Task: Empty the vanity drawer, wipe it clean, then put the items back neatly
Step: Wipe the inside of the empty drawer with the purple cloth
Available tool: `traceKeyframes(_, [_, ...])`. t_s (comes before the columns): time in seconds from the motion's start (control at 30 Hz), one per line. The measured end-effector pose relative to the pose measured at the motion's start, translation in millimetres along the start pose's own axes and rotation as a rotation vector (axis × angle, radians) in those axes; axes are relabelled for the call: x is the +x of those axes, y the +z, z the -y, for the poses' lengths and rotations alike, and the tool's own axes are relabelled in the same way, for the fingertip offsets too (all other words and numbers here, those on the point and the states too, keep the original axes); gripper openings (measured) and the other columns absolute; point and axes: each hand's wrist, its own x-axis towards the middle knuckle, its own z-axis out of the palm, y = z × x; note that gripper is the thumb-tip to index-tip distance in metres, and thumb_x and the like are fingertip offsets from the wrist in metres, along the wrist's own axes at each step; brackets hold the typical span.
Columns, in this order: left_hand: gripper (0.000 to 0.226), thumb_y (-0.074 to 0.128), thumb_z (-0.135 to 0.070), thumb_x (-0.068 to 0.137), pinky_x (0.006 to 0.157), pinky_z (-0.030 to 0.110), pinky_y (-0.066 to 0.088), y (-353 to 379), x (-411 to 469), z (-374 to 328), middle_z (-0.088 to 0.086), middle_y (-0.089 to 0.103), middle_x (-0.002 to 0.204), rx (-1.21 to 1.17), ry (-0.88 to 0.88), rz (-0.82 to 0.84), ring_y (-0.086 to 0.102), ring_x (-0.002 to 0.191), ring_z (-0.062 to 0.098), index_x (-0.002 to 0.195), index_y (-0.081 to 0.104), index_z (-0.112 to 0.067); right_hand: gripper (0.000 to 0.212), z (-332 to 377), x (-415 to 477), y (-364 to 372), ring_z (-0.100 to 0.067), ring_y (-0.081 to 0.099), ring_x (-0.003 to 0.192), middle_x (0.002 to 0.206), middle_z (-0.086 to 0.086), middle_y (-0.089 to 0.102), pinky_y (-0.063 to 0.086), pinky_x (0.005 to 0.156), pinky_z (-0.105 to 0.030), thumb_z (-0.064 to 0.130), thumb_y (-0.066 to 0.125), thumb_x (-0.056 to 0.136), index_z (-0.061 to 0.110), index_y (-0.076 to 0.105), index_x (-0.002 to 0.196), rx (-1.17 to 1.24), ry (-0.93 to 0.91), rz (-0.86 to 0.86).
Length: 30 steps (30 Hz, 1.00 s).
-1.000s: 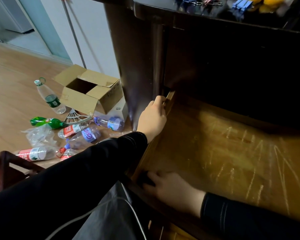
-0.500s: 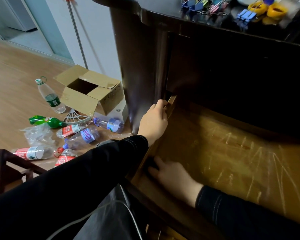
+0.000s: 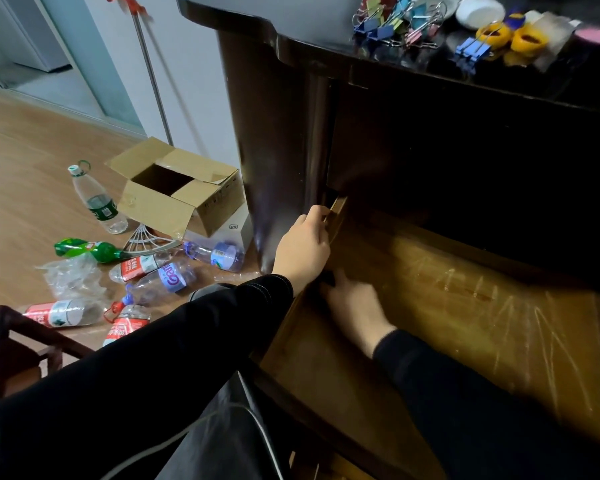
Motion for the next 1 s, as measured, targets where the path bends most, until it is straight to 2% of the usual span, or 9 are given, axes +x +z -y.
traceKeyframes(0.07, [0.028, 0.036, -0.017, 0.1, 0.088, 0.045, 0.049, 0, 1, 1, 0.007, 0.061, 0.114, -0.008, 0.005, 0.001, 0.059, 0.101, 0.034, 0.126, 0.047, -0.021, 0.035, 17, -39, 11, -0.036, 0.064, 0.098, 0.132, -0.017, 0.052, 0.051, 0.07, -0.039, 0.029, 0.042, 0.107, 0.021, 0.049, 0.14, 0.023, -0.234, 0.044])
traceKeyframes(0.17, [0.029, 0.035, -0.017, 0.101, 0.087, 0.043, 0.049, 1, 0, 3, 0.006, 0.061, 0.115, -0.011, 0.018, 0.0, 0.059, 0.101, 0.031, 0.128, 0.046, -0.023, 0.039, 35, -76, 13, -0.041, 0.063, 0.097, 0.139, -0.022, 0.046, 0.054, 0.064, -0.044, 0.024, 0.046, 0.103, 0.024, 0.051, 0.142, -0.029, -0.589, 0.196])
traceKeyframes(0.23, [0.031, 0.035, -0.017, 0.101, 0.088, 0.042, 0.048, 2, 1, 4, 0.006, 0.061, 0.118, -0.006, 0.023, -0.002, 0.059, 0.103, 0.031, 0.13, 0.046, -0.022, 0.042, 27, -64, 8, -0.04, 0.062, 0.101, 0.142, -0.018, 0.044, 0.053, 0.071, -0.044, 0.027, 0.042, 0.103, 0.03, 0.049, 0.144, 0.005, -0.571, 0.183])
traceKeyframes(0.33, [0.032, 0.035, -0.018, 0.101, 0.09, 0.043, 0.048, 3, 2, 5, 0.006, 0.061, 0.12, 0.0, 0.019, -0.002, 0.059, 0.105, 0.032, 0.13, 0.046, -0.022, 0.042, 22, -43, -1, -0.036, 0.061, 0.103, 0.147, -0.012, 0.038, 0.052, 0.075, -0.041, 0.022, 0.043, 0.105, 0.036, 0.046, 0.145, 0.074, -0.411, 0.098])
traceKeyframes(0.4, [0.031, 0.035, -0.017, 0.101, 0.091, 0.045, 0.049, 3, 2, 4, 0.006, 0.061, 0.12, -0.004, 0.015, 0.006, 0.059, 0.105, 0.031, 0.13, 0.046, -0.022, 0.04, 28, -52, 4, -0.037, 0.063, 0.099, 0.144, -0.015, 0.041, 0.054, 0.071, -0.041, 0.022, 0.047, 0.104, 0.033, 0.049, 0.142, 0.065, -0.448, 0.105])
traceKeyframes(0.5, [0.031, 0.035, -0.018, 0.101, 0.09, 0.046, 0.05, 4, 1, 5, 0.005, 0.061, 0.118, -0.006, 0.023, 0.008, 0.059, 0.103, 0.03, 0.13, 0.046, -0.022, 0.039, 29, -85, 6, -0.034, 0.067, 0.083, 0.127, -0.016, 0.055, 0.052, 0.052, -0.035, 0.021, 0.068, 0.09, 0.03, 0.062, 0.127, 0.055, -0.61, 0.192])
traceKeyframes(0.57, [0.031, 0.035, -0.018, 0.1, 0.087, 0.045, 0.05, 4, 2, 6, 0.005, 0.061, 0.116, 0.0, 0.029, 0.004, 0.059, 0.1, 0.03, 0.128, 0.045, -0.023, 0.045, 21, -83, 4, -0.031, 0.068, 0.08, 0.125, -0.015, 0.059, 0.051, 0.051, -0.031, 0.019, 0.074, 0.085, 0.03, 0.064, 0.127, 0.01, -0.653, 0.168])
traceKeyframes(0.7, [0.03, 0.035, -0.019, 0.099, 0.086, 0.045, 0.05, 4, 2, 5, 0.006, 0.061, 0.115, 0.007, 0.033, 0.005, 0.06, 0.098, 0.03, 0.128, 0.045, -0.022, 0.042, 31, -53, -6, -0.04, 0.063, 0.097, 0.14, -0.017, 0.042, 0.053, 0.07, -0.043, 0.018, 0.047, 0.102, 0.03, 0.05, 0.143, 0.049, -0.501, 0.158])
traceKeyframes(1.0, [0.029, 0.035, -0.018, 0.099, 0.086, 0.048, 0.052, 3, 1, 4, 0.006, 0.061, 0.113, 0.012, 0.026, 0.001, 0.06, 0.097, 0.031, 0.126, 0.045, -0.023, 0.044, 34, -79, -3, -0.041, 0.061, 0.098, 0.142, -0.023, 0.041, 0.054, 0.062, -0.043, 0.012, 0.05, 0.101, 0.022, 0.05, 0.143, -0.006, -0.625, 0.256])
